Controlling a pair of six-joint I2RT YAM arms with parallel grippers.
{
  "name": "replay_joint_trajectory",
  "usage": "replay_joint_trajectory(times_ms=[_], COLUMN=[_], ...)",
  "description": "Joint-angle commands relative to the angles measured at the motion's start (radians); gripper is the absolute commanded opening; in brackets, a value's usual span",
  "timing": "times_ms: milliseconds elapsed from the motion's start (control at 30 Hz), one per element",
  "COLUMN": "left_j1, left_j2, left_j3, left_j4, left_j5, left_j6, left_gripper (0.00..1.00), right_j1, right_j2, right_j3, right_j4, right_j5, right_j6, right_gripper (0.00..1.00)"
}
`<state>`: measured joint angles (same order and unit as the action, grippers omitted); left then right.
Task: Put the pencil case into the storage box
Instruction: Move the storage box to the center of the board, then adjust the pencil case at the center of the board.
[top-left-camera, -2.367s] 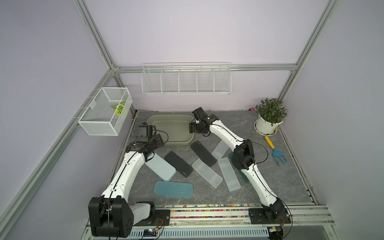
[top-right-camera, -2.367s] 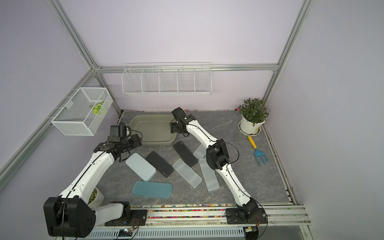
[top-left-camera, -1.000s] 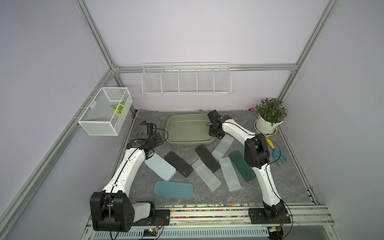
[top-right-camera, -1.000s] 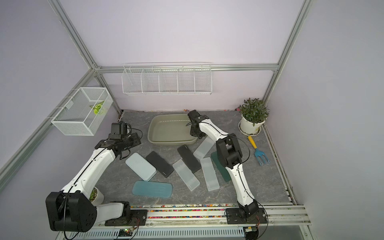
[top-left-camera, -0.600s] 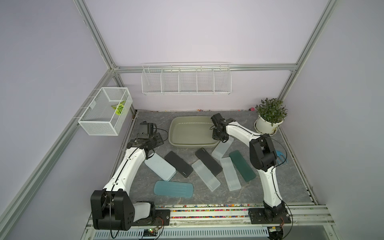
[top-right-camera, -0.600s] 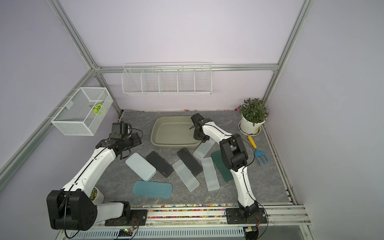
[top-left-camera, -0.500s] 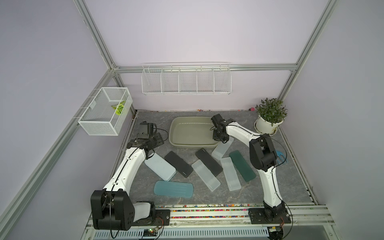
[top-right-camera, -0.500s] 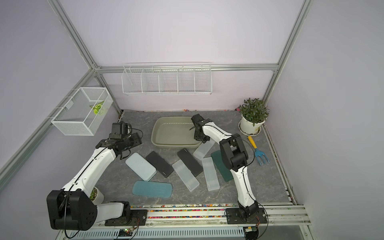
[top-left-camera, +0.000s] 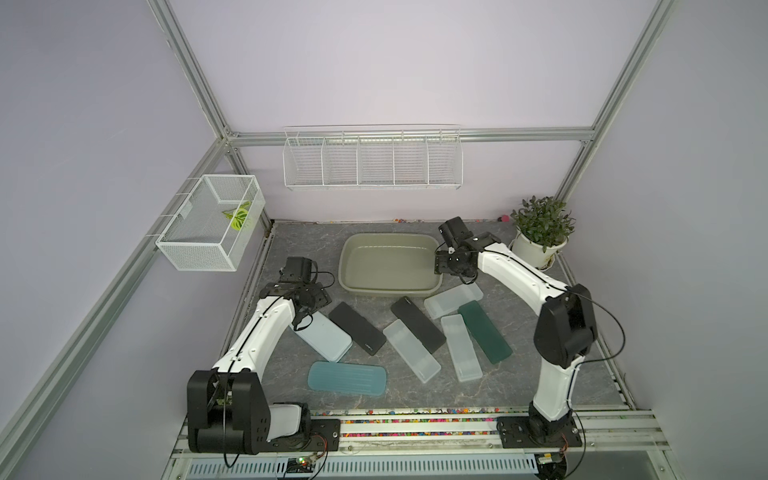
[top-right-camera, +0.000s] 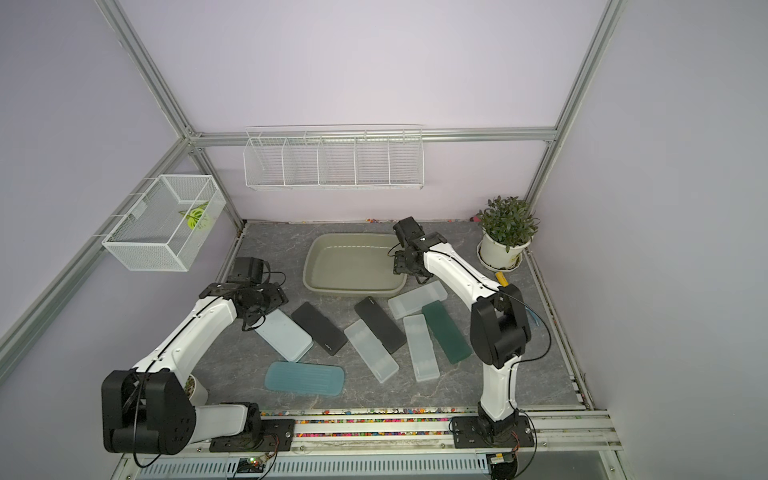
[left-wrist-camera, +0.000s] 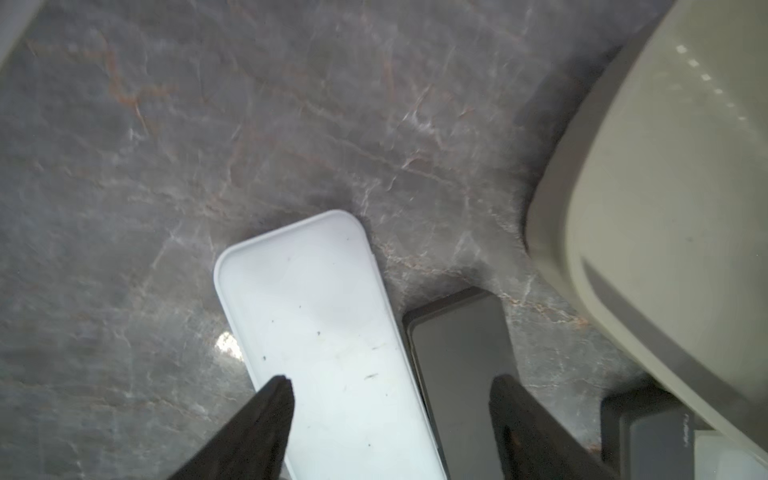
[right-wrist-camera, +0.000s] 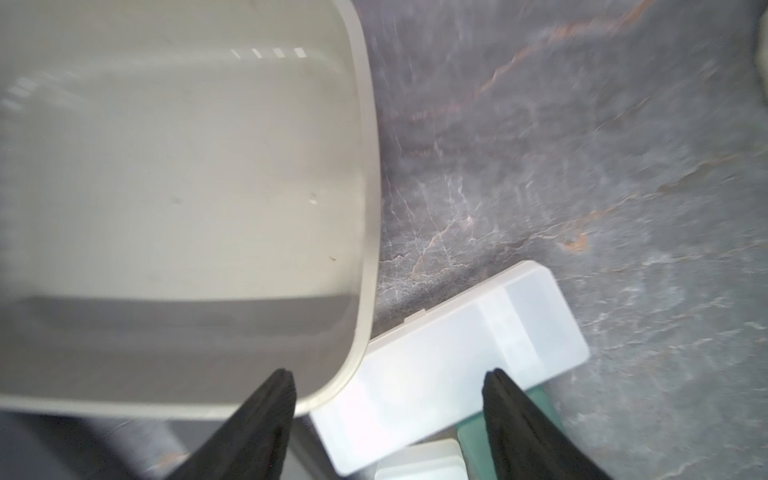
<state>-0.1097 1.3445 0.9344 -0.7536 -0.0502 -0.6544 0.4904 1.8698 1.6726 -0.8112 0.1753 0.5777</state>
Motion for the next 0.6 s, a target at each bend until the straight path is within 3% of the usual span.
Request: replay_joint_trajectory(times_ms=[0, 333, 567], left_j1=[0.001, 0.015, 0.054], left_j2=[0.039, 0.02, 0.004], left_j3=[-0.06, -0.172, -0.223], left_j4=[-0.058, 0.025, 0.072], left_j5=[0.042, 0.12, 0.15], left_j6=[-0.157, -0.265, -0.241], left_gripper=[0.83, 0.9, 0.91], right_j1=[-0.001, -0.002, 0.001], right_j2=[-0.046, -0.107, -0.101], right_j3=[-0.047, -0.154, -0.192], right_j4=[-0.079, -0.098, -0.092], right_j5=[0.006, -0.025, -0.072], right_j6=[-0.024, -0.047, -0.045], right_gripper=[0.77, 0.78, 0.79])
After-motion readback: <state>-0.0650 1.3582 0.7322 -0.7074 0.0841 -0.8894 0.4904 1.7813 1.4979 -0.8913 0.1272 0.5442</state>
